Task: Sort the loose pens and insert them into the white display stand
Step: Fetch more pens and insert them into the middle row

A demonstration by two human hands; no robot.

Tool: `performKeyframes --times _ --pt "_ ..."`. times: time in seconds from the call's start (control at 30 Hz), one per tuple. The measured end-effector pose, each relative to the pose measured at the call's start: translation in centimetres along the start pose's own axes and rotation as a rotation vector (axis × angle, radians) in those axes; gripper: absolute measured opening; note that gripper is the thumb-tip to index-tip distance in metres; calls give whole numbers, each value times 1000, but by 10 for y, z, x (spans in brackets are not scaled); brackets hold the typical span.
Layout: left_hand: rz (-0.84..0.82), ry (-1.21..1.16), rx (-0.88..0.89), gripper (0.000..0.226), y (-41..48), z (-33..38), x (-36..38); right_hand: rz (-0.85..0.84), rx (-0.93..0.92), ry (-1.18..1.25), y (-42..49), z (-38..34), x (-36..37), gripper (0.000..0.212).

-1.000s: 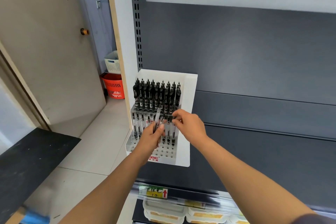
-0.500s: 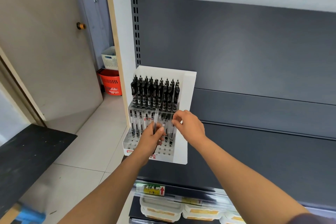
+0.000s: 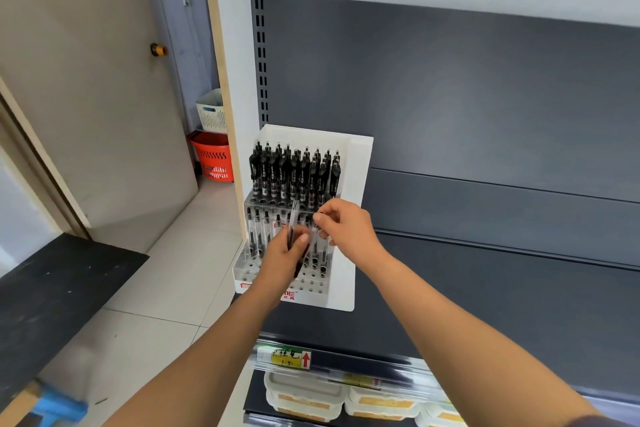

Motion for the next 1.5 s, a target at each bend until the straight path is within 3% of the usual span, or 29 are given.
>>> performKeyframes --times 0.2,0.8,0.97,1.07,1.37,1.5 --pt "54 20 -5 13 0 -2 -10 139 -114 -288 2 -13 -23 13" --pt "-37 126 -78 11 -6 -11 -7 5 -131 -708 8 15 9 21" --pt "-42 157 -28 3 -3 -13 -6 24 -104 -637 12 14 8 15" --pt "-26 141 -52 18 -3 -18 -7 6 -68 -589 13 18 8 17" --pt "1 158 -27 15 -1 -17 -1 -74 -56 -566 11 24 0 20" --pt "38 133 -19 15 -1 -10 1 16 -93 -265 9 11 -9 23"
Point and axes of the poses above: each hand's wrist, its own y-axis towards the middle knuckle, its own x-axis out of the palm, z = x × y, the point moved 6 cm from there along y, towards the middle knuckle, and after that the axes turned 13 degrees about y, right-handed, at the moved point
